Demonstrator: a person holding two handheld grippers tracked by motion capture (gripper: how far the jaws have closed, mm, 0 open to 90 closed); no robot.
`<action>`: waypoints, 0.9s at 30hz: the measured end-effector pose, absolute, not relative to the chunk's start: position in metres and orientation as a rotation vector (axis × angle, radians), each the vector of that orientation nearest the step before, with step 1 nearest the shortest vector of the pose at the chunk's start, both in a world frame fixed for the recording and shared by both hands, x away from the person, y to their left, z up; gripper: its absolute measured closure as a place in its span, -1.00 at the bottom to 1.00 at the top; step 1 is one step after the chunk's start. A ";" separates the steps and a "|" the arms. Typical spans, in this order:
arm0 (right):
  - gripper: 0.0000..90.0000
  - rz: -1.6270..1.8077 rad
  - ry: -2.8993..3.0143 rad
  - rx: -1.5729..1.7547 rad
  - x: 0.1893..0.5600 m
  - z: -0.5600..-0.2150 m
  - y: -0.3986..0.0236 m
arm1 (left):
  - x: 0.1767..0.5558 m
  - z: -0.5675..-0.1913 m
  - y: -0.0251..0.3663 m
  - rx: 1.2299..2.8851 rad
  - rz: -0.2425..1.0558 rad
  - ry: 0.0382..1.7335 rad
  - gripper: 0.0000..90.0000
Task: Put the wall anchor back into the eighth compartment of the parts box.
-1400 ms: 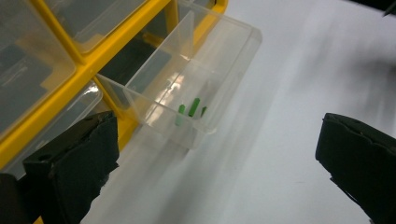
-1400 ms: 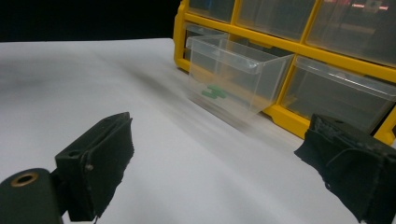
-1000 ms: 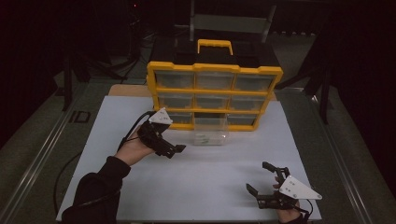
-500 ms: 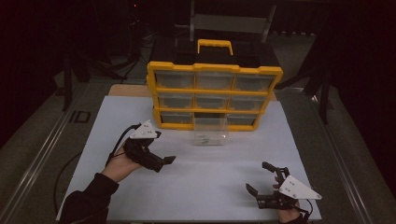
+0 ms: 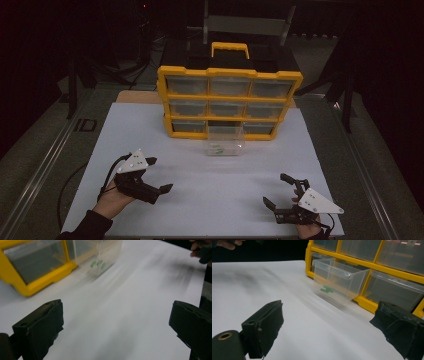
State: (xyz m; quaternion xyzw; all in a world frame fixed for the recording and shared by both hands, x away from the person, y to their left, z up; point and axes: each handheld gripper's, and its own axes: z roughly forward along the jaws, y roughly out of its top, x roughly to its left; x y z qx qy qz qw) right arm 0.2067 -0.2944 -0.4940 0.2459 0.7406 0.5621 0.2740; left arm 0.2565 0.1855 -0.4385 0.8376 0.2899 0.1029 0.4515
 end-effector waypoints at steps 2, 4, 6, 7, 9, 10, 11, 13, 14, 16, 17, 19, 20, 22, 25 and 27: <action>-0.82 1.513 1.992 0.661 0.207 -0.494 -0.294 | 0.253 -0.443 0.189 2.062 0.256 0.728 -1.00; -0.82 1.510 1.992 0.662 0.206 -0.494 -0.294 | 0.249 -0.447 0.193 2.054 0.271 0.741 -1.00; -0.82 1.511 1.990 0.661 0.206 -0.494 -0.294 | 0.245 -0.452 0.196 2.028 0.291 0.759 -1.00; -0.82 1.509 1.991 0.662 0.206 -0.494 -0.294 | 0.243 -0.455 0.197 2.017 0.293 0.769 -1.00; -0.82 1.512 1.992 0.662 0.207 -0.494 -0.294 | 0.239 -0.461 0.199 2.000 0.312 0.777 -1.00; -0.82 1.510 1.993 0.664 0.206 -0.494 -0.294 | 0.238 -0.464 0.201 1.994 0.314 0.783 -1.00; -0.82 1.508 1.994 0.663 0.206 -0.494 -0.294 | 0.237 -0.467 0.202 1.989 0.310 0.788 -1.00; -0.82 1.510 1.995 0.662 0.206 -0.494 -0.293 | 0.235 -0.473 0.204 1.990 0.325 0.804 -1.00; -0.82 1.506 1.995 0.655 0.207 -0.494 -0.293 | 0.233 -0.476 0.205 1.988 0.325 0.815 -1.00; -0.82 1.508 1.996 0.658 0.206 -0.494 -0.293 | 0.231 -0.481 0.207 1.984 0.335 0.828 -1.00; -0.82 1.507 1.996 0.660 0.206 -0.494 -0.293 | 0.230 -0.484 0.208 1.978 0.347 0.833 -1.00; -0.82 1.505 1.997 0.659 0.206 -0.494 -0.293 | 0.230 -0.486 0.209 1.978 0.349 0.840 -1.00; -0.82 1.508 1.996 0.660 0.206 -0.494 -0.293 | 0.228 -0.489 0.210 1.986 0.388 0.850 -1.00; -0.82 1.504 1.998 0.662 0.207 -0.495 -0.293 | 0.228 -0.493 0.211 1.991 0.401 0.859 -1.00; -0.82 1.504 1.998 0.659 0.206 -0.495 -0.293 | 0.227 -0.498 0.213 1.989 0.424 0.873 -1.00; -0.82 1.505 1.999 0.661 0.207 -0.495 -0.293 | 0.227 -0.501 0.215 1.978 0.439 0.884 -1.00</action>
